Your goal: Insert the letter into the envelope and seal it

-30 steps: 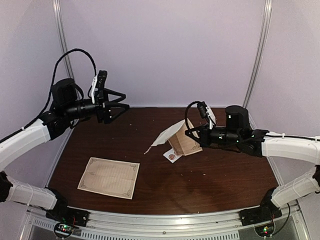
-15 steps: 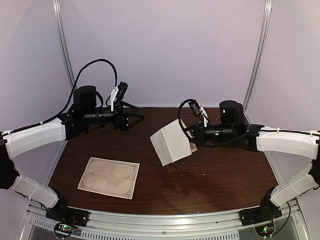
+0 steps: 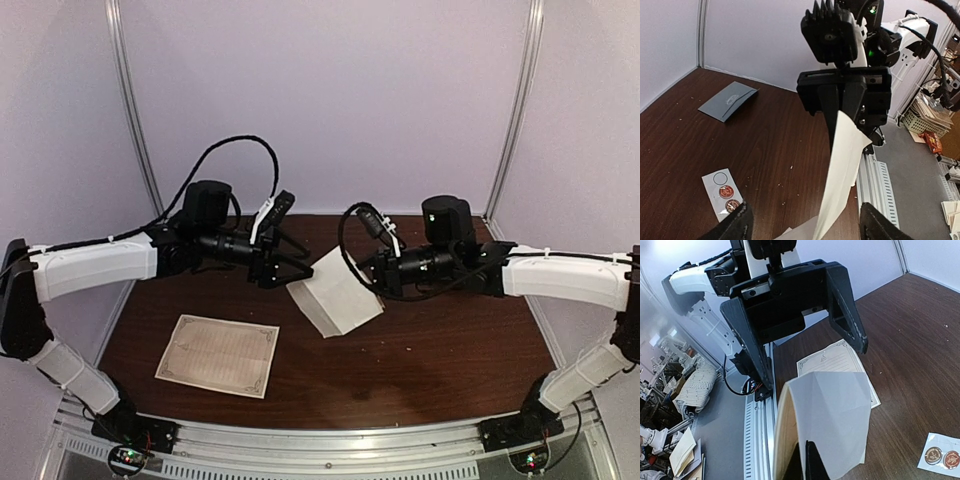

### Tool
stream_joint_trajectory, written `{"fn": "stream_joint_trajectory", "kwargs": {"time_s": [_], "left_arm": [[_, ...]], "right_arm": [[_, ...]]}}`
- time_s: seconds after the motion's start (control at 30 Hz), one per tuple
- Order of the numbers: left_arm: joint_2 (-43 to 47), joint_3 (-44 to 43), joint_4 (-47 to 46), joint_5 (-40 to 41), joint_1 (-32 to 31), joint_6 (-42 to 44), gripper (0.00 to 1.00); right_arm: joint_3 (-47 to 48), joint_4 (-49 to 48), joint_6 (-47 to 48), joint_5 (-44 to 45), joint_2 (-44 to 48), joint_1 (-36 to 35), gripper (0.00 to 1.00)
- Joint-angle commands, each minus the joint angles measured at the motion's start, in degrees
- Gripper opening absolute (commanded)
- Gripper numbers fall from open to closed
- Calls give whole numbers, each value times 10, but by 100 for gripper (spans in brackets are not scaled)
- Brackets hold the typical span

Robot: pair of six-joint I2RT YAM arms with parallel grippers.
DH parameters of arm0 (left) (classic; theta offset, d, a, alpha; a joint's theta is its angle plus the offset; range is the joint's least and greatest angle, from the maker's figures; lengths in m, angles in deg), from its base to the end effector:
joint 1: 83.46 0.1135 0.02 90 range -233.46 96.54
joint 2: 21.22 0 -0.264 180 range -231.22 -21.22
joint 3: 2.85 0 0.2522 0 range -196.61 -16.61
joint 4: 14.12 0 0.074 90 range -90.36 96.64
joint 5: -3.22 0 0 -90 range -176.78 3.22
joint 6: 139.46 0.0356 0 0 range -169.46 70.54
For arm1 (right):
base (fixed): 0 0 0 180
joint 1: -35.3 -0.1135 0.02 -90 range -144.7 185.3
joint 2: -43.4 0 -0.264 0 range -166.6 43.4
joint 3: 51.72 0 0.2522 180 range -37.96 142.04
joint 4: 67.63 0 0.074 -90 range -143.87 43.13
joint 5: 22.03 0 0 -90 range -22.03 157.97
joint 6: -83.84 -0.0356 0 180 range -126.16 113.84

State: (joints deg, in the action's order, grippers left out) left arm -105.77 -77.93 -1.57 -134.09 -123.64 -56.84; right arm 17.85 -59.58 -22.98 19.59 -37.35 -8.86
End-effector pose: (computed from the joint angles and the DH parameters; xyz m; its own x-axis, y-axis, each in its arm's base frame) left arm 0.2388 -0.2359 0.2980 -0.4071 0.2298 -0.8840 0.9133 0.1088 -0.3924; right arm 0.2090 0.2401 0.2930 -0.5066 -0.2241 -0.8326 -0.8593 0.0518 0.5089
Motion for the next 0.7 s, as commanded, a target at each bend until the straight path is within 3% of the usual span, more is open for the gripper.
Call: {"fn": "stream_joint_trajectory", "kwargs": {"time_s": [0.0,0.2,0.47,0.67], "left_arm": [[-18,-27,26,-37,-10,26,68],[-30,-40,51,-49,-15,40,44],[-36,-45,63,-42,-15,43,42],[-37,-45,63,-43,-16,44,24]], "right_arm": [[21,18,18,-11,-10,-6,0],[26,16,20,4,-5,-6,0],[28,8,20,12,9,-5,0],[27,9,21,17,13,-6,0]]}}
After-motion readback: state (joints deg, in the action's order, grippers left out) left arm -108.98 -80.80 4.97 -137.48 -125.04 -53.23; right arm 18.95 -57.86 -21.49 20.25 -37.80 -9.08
